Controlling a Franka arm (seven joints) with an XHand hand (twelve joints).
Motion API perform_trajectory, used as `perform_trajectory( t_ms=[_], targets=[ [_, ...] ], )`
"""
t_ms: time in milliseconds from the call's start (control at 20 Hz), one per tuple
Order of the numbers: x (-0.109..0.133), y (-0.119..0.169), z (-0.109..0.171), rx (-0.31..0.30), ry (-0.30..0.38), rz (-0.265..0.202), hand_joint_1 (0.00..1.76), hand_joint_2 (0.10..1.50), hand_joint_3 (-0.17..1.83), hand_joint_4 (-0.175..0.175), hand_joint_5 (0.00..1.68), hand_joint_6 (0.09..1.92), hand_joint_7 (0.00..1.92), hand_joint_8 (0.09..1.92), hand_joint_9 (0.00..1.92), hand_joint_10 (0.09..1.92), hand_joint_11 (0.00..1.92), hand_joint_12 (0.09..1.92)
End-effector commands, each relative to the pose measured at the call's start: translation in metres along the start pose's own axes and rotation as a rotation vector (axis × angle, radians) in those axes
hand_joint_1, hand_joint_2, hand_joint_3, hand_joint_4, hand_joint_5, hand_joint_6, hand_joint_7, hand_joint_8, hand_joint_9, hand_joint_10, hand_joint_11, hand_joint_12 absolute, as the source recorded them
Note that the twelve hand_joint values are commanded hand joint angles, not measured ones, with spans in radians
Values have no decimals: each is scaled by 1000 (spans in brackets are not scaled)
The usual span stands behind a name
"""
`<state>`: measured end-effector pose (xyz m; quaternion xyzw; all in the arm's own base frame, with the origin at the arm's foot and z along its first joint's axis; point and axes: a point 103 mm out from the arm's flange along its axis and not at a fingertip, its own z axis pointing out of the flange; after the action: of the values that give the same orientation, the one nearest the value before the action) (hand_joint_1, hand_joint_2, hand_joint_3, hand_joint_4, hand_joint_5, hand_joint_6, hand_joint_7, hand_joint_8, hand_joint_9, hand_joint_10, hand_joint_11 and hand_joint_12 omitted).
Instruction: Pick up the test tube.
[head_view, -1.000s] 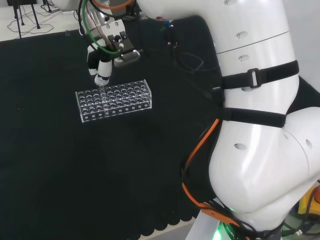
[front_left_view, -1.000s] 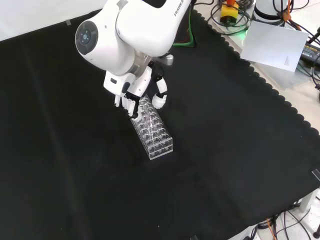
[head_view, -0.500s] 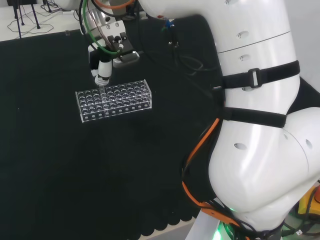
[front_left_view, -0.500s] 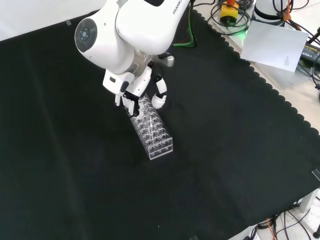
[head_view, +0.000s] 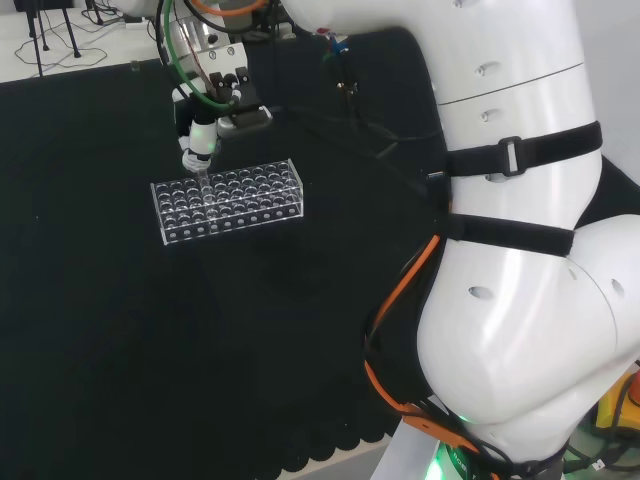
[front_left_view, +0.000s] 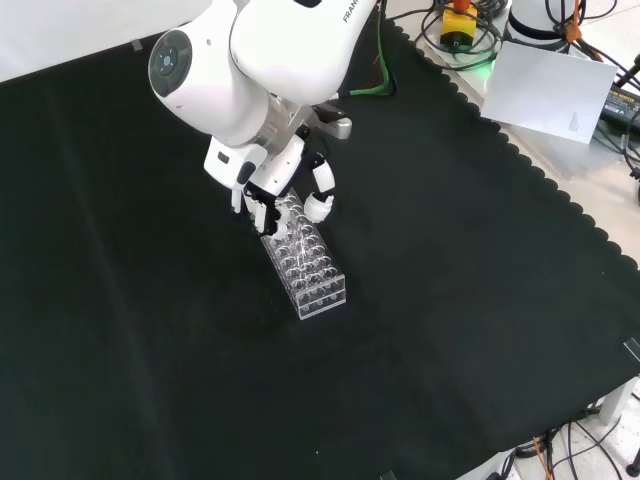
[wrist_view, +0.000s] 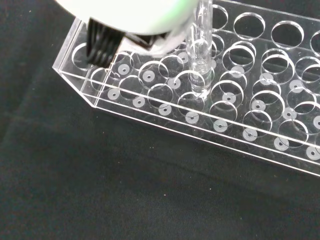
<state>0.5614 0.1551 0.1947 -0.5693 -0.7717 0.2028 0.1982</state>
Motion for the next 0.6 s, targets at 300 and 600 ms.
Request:
perform_trajectory(
  t_ms=[300, 600],
  targets=[
    [2, 2, 6, -36, 38, 59, 1156, 496, 759, -175, 838, 893, 1286, 807, 1128, 715, 768, 1301],
    [2, 2, 5, -127, 110, 118, 1235, 660, 609, -175, 1104, 769, 1338, 727, 1252, 674, 920, 1239]
  ],
)
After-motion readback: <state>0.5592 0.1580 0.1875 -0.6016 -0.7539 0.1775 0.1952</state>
